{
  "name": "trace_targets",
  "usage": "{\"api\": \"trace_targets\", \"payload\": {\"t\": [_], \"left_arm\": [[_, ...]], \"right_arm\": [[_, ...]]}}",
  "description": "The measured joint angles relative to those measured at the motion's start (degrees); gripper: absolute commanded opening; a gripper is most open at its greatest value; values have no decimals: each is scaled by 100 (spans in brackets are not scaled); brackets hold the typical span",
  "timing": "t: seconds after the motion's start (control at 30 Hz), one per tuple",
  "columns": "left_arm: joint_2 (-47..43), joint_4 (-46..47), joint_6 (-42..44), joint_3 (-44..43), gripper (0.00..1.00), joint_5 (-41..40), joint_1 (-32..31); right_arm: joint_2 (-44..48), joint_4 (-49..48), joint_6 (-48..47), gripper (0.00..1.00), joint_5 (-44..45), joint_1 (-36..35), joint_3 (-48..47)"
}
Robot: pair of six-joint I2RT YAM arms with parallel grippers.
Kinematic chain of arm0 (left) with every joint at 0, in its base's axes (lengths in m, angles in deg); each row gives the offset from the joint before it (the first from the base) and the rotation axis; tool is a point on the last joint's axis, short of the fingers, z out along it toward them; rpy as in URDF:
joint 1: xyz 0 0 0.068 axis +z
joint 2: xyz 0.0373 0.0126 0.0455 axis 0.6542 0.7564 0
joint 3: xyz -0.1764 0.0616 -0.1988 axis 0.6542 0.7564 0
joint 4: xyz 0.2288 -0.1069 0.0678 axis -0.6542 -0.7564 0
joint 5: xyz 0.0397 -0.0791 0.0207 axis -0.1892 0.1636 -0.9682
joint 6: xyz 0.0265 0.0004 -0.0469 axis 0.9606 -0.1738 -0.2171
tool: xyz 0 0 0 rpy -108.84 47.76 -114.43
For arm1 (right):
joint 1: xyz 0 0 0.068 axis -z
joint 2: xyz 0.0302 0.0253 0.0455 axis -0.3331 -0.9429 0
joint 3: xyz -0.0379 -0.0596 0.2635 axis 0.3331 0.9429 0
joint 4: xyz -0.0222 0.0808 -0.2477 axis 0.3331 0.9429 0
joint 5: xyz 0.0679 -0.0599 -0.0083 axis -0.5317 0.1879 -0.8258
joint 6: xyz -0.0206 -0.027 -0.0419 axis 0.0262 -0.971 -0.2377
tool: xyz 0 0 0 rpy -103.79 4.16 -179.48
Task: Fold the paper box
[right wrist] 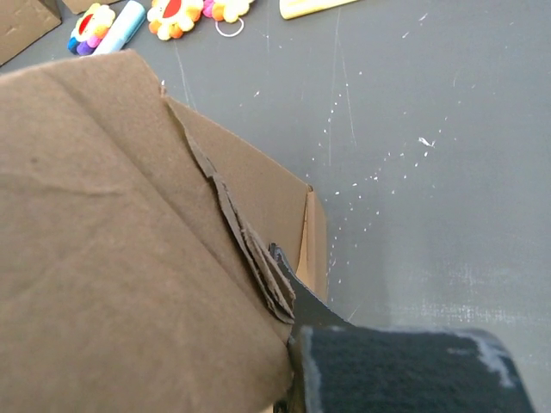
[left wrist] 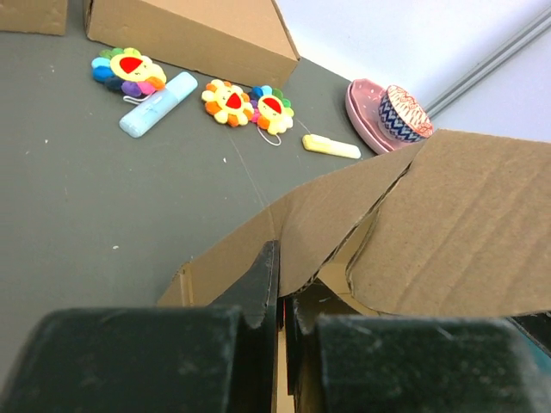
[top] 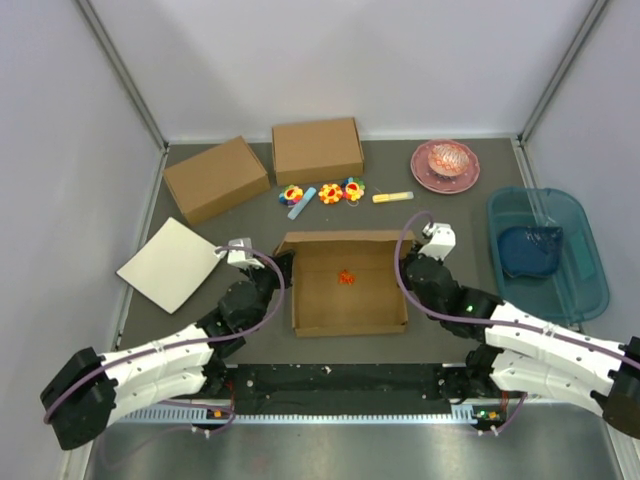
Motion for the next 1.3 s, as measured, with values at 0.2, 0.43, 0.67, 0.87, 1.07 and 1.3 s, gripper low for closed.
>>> {"api": "trace_targets", "payload": {"t": [0.2,0.43,0.67,0.87,1.07,1.3], "left_arm": [[-323,-352,496,-9,0,-90,-85],[-448,-485,927,-13,0,-380,-79],[-446,-417,1318,-17,0,-529,118],[-345,-356,1478,-208,0,-284,544],[-81,-354,1624,-568,0,-63,879],[142,-302,1749,-721,0,-11,997]], "right_arm": [[-70,-118,4,0,116,-129,35],[-726,-435,46,0,367,-330,-214],[-992,-529,33,0,422,-466,-363],[-1075,-570,-74,0,332,-518,-444],[-1309,-619,-293,0,361,-538,-688],[-1668,-754,-577,0,520,-538,-883]]}}
